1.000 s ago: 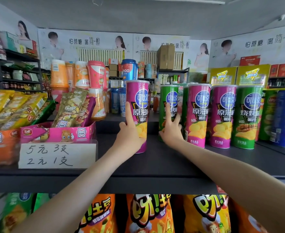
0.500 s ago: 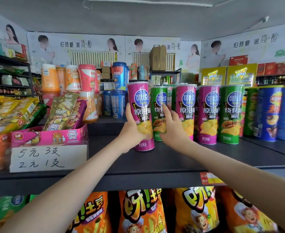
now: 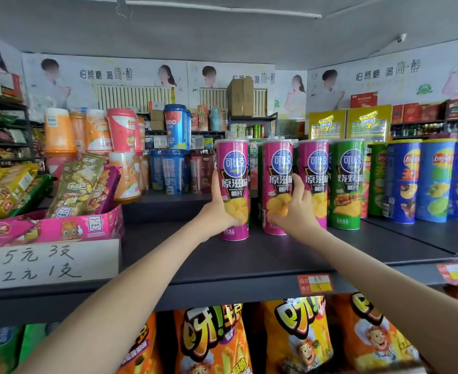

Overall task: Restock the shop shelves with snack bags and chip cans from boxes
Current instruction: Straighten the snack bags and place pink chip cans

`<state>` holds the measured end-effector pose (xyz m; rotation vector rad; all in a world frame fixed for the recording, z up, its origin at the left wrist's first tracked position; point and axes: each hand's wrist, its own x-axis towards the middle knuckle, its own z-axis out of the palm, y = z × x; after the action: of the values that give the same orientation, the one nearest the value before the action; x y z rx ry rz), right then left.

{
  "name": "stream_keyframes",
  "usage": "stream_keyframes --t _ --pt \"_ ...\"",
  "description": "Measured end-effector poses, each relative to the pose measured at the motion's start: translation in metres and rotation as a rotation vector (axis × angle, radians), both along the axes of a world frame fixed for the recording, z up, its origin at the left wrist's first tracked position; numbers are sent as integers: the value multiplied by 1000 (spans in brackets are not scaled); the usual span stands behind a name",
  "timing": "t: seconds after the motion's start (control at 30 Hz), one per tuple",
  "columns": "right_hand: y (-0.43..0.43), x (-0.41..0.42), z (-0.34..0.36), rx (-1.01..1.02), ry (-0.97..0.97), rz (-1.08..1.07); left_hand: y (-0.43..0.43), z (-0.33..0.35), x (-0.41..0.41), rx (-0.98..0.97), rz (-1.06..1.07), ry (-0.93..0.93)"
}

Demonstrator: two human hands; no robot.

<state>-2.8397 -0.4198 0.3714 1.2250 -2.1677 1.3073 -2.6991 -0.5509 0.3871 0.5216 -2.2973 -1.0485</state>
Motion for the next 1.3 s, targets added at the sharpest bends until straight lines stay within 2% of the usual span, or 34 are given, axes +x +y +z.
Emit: stream_keyframes --t 0.13,0.57,0.77,0.93,1.03,1.1,1.2,1.3 --pt "-5 0 4 49 -128 70 -2 -1 -3 -6 -18 1" --pt "-8 -3 2 25 -106 4 10 -6 -16 -68 94 -2" --pt "21 18 -4 15 -99 61 46 -11 -5 -42 263 13" --pt "51 66 -14 -77 -22 162 111 -18 42 -174 303 98" --pt "80 109 -31 -270 128 291 154 -42 84 -98 363 249" --pt "96 140 -54 -326 142 416 178 -70 114 -65 435 306" --pt "106 185 -108 -242 69 583 205 -127 157 13 546 304" --pt "106 231 -172 -52 -66 725 218 -191 204 187 690 171"
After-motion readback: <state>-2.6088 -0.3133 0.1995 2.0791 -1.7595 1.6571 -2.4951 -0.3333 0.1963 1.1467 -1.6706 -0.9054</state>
